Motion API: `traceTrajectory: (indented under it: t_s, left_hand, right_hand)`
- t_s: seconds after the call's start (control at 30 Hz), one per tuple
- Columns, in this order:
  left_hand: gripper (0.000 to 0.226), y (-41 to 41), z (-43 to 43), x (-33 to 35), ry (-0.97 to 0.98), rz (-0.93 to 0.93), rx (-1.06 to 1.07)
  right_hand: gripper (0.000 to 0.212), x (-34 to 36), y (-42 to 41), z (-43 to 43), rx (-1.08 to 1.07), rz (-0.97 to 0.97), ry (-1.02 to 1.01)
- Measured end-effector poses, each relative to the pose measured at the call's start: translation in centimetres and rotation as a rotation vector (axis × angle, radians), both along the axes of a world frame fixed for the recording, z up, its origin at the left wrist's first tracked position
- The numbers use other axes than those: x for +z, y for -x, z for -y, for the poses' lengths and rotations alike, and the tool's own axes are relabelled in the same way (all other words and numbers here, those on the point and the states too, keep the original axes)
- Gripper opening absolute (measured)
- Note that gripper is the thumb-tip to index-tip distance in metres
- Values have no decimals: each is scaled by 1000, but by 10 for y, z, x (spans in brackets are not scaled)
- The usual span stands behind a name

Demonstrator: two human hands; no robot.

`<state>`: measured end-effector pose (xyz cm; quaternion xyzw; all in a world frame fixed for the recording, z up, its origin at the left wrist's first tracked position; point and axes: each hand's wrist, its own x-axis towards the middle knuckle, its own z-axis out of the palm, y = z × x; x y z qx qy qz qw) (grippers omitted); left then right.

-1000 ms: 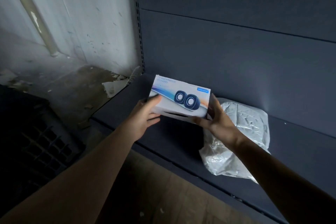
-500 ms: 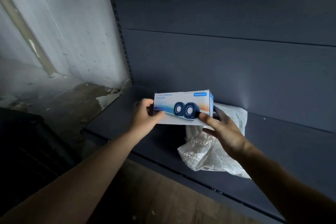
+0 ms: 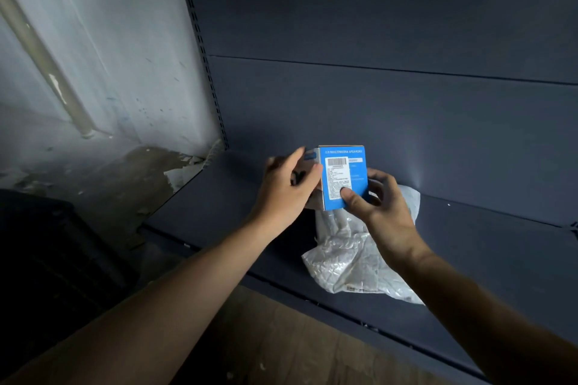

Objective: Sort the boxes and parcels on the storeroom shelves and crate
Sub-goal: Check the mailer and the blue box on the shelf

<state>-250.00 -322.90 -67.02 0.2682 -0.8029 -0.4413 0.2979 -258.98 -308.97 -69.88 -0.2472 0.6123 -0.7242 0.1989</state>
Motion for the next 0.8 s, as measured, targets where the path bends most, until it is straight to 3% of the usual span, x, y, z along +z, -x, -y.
traceTrajectory:
  t_s: [0.2, 0.4, 0.53, 0.63, 0.8]
  left_hand:
    - [32, 1, 3, 8, -204, -42, 96]
    - [67, -2, 3, 11, -341, -107, 82]
    - [69, -5, 11, 10, -447, -116, 151]
    - [81, -11, 18, 10, -533, -34, 192]
    - [77, -17, 32, 5, -749, -15, 177]
  right_hand:
    - [25, 4, -7, 7, -18, -121, 18]
    - [35, 8, -19, 17, 91, -376, 10]
    - [54, 9, -23, 20, 157, -570, -41]
    - [54, 10, -24, 18, 210, -623, -90]
    - [47, 0, -7, 16, -93, -696, -202]
